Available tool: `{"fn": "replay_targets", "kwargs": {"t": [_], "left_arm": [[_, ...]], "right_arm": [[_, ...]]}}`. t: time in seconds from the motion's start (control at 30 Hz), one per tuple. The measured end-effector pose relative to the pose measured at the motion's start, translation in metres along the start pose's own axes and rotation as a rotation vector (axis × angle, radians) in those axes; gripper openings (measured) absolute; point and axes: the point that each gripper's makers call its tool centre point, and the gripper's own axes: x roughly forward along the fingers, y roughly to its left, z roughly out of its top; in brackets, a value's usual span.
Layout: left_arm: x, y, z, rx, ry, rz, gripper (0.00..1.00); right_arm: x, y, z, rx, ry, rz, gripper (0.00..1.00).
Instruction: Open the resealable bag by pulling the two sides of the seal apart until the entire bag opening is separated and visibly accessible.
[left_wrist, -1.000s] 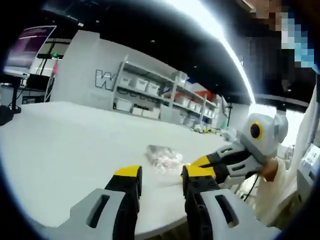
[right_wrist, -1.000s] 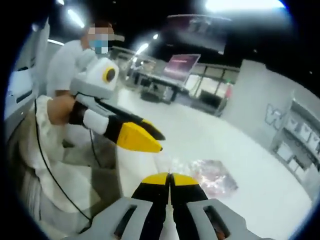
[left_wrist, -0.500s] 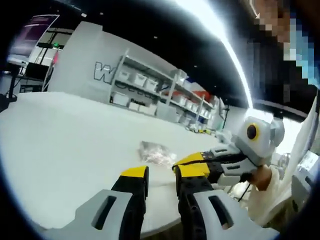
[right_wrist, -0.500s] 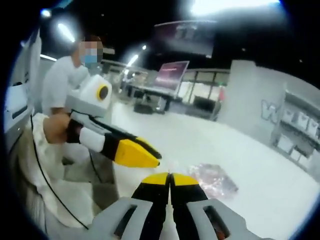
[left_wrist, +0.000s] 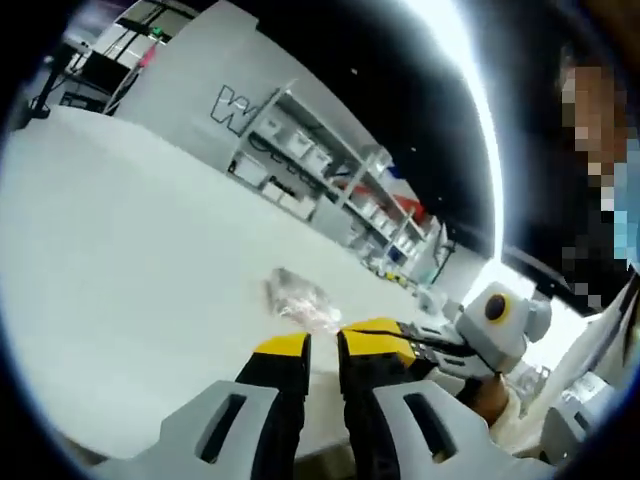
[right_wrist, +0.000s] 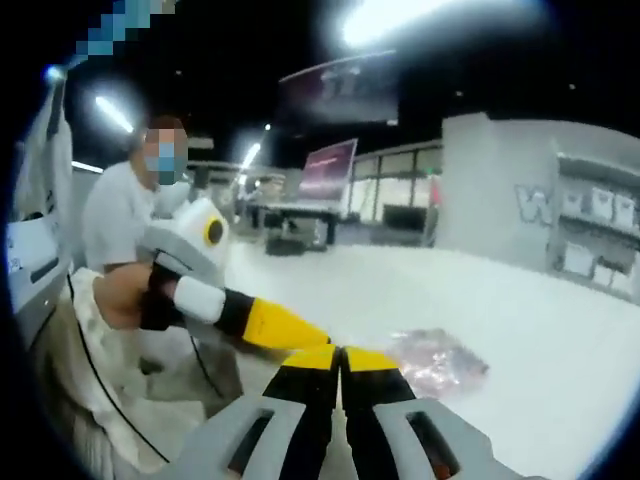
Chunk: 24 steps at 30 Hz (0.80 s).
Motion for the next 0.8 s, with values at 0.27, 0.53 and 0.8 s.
{"fn": "replay_targets", "kwargs": {"t": [0.27,0.53,0.8], "left_arm": [[-0.0014,-0.0029,-0.0051,-0.023,0.029,-0.007,0.06],[-0.0044,-0.0012,-0.0057,-0.059,0.032,-0.008,0.03],[0.0014,0.0048,-0.0022,-0.047,0.047,0.029,0.05]], "right_arm": [[-0.0006,-0.0023,-0.0001,-0.018,0.001,-0.014,0.00],[-0.0030,-0.0005,0.0039,-0.030,-0.012,-0.014,0.00],[-0.0044,0.0004,0.0039,-0.071,0.001,-0.014,0.00]]}}
